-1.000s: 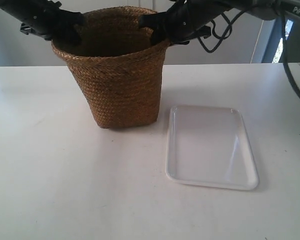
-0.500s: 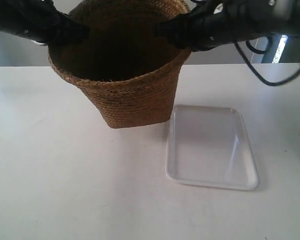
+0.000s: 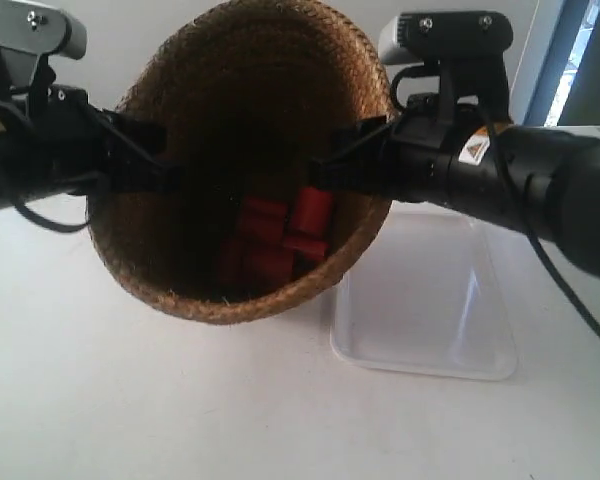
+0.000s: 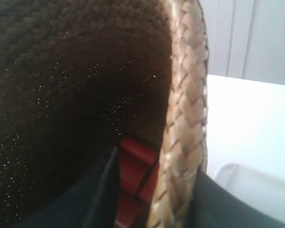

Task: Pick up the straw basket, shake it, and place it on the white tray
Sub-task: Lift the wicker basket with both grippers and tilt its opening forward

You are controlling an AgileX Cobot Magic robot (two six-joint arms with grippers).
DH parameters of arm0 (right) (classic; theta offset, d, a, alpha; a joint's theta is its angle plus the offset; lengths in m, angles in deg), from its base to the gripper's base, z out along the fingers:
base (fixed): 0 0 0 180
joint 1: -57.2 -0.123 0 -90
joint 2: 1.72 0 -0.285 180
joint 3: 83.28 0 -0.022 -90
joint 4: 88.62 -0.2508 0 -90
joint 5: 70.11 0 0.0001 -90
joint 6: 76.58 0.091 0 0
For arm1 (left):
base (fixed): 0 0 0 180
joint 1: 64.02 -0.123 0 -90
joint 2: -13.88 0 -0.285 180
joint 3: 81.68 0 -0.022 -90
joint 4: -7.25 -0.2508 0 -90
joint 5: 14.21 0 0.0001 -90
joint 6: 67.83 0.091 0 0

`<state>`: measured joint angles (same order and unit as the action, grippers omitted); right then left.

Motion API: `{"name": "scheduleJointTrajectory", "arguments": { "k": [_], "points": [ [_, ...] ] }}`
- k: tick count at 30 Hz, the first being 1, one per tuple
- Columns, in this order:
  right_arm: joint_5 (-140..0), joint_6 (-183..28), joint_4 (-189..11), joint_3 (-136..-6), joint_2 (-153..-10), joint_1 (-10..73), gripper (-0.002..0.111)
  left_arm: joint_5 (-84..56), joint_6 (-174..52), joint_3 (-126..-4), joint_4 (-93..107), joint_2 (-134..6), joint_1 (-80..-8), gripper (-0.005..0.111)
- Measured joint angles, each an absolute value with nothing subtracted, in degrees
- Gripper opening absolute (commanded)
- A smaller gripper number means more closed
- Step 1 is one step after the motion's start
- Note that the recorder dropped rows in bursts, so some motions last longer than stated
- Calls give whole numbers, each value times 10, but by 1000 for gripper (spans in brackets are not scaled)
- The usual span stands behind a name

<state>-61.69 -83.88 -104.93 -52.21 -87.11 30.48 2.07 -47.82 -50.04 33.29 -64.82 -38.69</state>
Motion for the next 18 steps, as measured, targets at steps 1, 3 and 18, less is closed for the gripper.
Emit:
{"name": "scheduleJointTrajectory", "arguments": {
  "k": [1, 3, 18],
  "points": [
    [-598, -840, -1049, -508, -868, 296, 0, 45, -480, -482, 333, -641, -377, 0],
    [-566, -842, -1051, -483, -861, 279, 0, 87, -482, -449, 336, -628, -361, 0],
    [-447, -912, -1092, -443, -855, 256, 0, 291, -454, -377, 330, -623, -320, 0]
  ]
}}
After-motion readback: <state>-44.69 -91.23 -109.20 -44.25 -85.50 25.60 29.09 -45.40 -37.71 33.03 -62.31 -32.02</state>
